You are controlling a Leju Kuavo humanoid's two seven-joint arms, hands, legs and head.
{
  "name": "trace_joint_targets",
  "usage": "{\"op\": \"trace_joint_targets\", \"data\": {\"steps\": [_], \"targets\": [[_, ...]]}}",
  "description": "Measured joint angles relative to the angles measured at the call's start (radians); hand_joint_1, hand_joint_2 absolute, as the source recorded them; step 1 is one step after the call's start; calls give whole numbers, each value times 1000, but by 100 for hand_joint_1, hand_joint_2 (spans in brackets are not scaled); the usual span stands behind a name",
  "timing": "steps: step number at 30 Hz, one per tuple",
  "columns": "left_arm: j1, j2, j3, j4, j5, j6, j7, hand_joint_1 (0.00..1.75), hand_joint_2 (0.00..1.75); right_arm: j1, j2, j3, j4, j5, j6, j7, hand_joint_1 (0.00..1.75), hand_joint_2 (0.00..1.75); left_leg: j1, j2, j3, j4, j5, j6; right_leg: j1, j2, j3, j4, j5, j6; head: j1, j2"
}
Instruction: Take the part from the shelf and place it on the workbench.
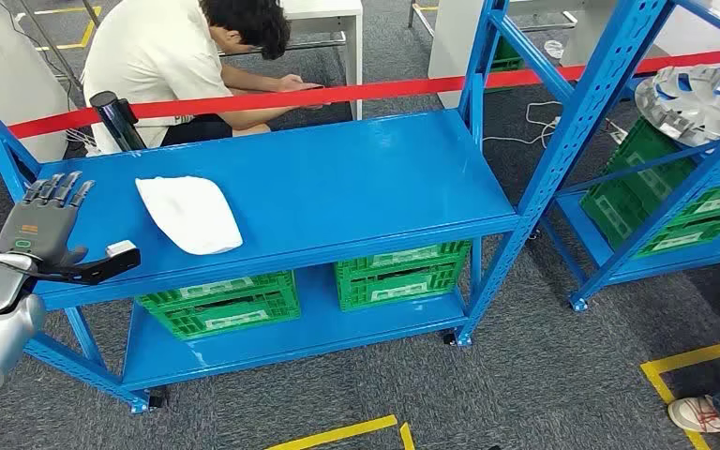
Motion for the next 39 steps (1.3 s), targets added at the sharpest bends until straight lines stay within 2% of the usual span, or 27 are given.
{"op": "trace_joint_targets", "data": {"steps": [11,21,28,34,39], "targets": [[-4,-15,23,0,14,6,-21,0,175,0,0,-6,0,0,0,0,0,0,0,0,0,0,0,0,0,0,0,0,0,0,0,0],[29,-73,62,-8,69,14,-258,0,175,0,0,-15,0,0,0,-11,0,0,0,0,0,0,0,0,-1,-1,0,0,0,0,0,0],[57,-111,62,-18,109,-39,-422,0,175,0,0,-26,0,0,0,-11,0,0,0,0,0,0,0,0,-1,-1,0,0,0,0,0,0],[79,-127,52,-43,123,-65,-488,0,175,0,0,-28,0,3,0,-14,0,0,0,0,0,0,0,0,0,-1,0,0,0,0,0,0],[88,-144,35,-61,135,-56,-504,0,175,0,0,-30,0,3,0,-14,0,0,0,0,0,0,0,0,0,-1,0,0,0,0,0,0]]}}
